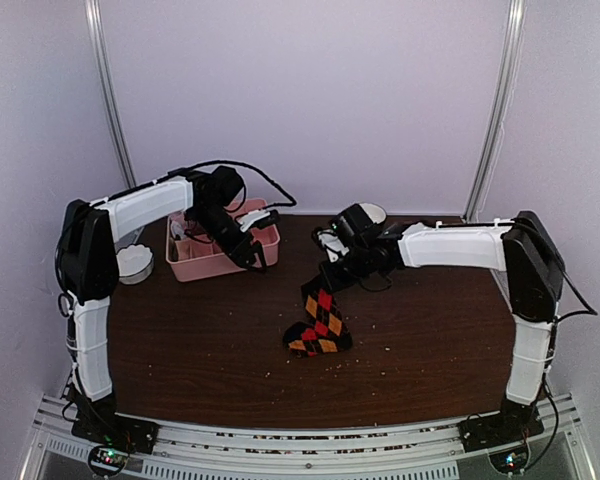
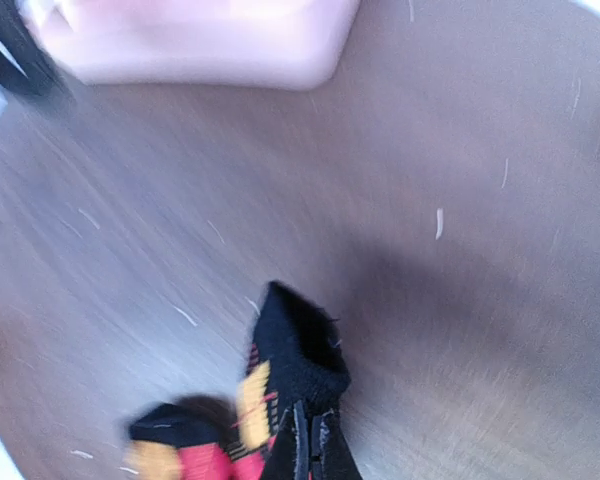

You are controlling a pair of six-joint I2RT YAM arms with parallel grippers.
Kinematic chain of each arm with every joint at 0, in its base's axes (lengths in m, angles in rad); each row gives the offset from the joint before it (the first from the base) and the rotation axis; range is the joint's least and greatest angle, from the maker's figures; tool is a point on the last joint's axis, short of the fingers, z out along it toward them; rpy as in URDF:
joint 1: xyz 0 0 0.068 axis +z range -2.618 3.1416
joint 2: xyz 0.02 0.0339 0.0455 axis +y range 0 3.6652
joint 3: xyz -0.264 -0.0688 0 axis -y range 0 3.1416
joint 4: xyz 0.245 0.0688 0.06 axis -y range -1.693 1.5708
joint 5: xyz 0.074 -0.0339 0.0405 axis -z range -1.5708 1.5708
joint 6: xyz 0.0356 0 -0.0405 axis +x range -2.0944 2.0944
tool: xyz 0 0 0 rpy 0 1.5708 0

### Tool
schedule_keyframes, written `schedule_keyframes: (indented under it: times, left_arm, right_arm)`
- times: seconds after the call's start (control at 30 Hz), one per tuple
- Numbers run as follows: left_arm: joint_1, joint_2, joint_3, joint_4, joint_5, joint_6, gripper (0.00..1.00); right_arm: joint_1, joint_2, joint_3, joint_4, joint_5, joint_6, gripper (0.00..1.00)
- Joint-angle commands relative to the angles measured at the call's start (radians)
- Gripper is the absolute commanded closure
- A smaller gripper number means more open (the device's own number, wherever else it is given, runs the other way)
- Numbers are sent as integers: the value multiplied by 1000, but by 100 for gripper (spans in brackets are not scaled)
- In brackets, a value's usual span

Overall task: Roll the socks
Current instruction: Pick up the sock from the center of the board, then flatten out the sock at the center of the board.

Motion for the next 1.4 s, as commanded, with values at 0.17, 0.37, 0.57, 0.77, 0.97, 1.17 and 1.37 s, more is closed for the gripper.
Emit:
schedule_keyframes:
  times: [0.17, 0.37, 0.57, 0.77, 0.97, 1.17, 1.37]
  left_arm:
    - [49, -99, -16, -5, -19, 1, 36]
    - [85, -124, -8, -16, -24, -1, 37]
    - [99, -133, -16, -16, -29, 0, 37]
    - [102, -130, -24, -16, -37, 5, 37]
    - [104, -120, -22, -16, -33, 2, 37]
    - [102, -113, -19, -17, -42, 0, 37]
    - [107, -116, -16, -23, -49, 1, 37]
  right_arm:
    - [-78, -103, 235, 1, 2, -79, 100]
    - [-78, -119, 348, -18, 88, -207, 100]
    - [-72, -140, 286, -11, 47, -203, 100]
    - [2, -223, 9, 136, -26, -152, 100]
    - [66, -254, -169, 259, -80, -25, 100]
    - [4, -189, -57, 199, -117, 16, 100]
    - [-92, -99, 135, 102, -130, -52, 100]
